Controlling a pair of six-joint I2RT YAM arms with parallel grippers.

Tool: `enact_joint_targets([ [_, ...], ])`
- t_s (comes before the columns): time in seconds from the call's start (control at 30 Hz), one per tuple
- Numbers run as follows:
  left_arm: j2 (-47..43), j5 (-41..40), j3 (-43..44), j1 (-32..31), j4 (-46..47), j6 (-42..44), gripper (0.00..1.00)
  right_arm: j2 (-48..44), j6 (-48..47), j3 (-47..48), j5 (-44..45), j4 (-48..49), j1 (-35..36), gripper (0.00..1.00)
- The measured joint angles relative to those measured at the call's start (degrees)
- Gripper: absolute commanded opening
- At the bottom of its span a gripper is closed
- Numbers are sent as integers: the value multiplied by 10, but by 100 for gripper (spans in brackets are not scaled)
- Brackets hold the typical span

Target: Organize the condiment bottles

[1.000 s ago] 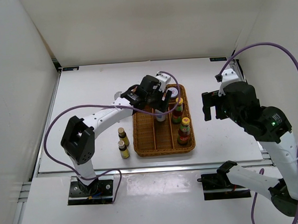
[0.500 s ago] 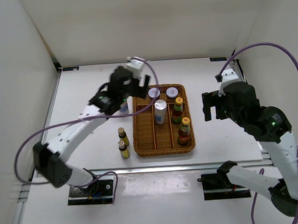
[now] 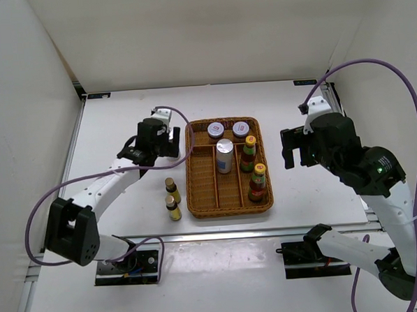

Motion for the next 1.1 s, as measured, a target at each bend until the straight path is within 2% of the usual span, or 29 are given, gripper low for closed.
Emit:
enact_joint_targets([
  [0.3, 97, -16, 43, -14, 16, -1, 100, 5, 0, 0, -8, 0, 0, 100],
  [0.57, 105, -12, 43, -10, 45, -13, 98, 5, -2, 0, -11, 0, 0, 100],
  [0.6, 105, -4, 43, -6, 49, -17, 94, 7, -3, 0, -12, 0, 0, 100],
  [0.77, 105, 30, 43, 24, 60, -29, 83, 35, -4, 1, -30, 0, 0, 100],
  [0.9, 105, 46, 43, 36, 68, -30, 59, 74, -4, 10, -42, 0, 0, 100],
  [1.1, 97, 55, 41, 36, 61, -21, 36, 78, -2, 29, -53, 1, 0, 100],
])
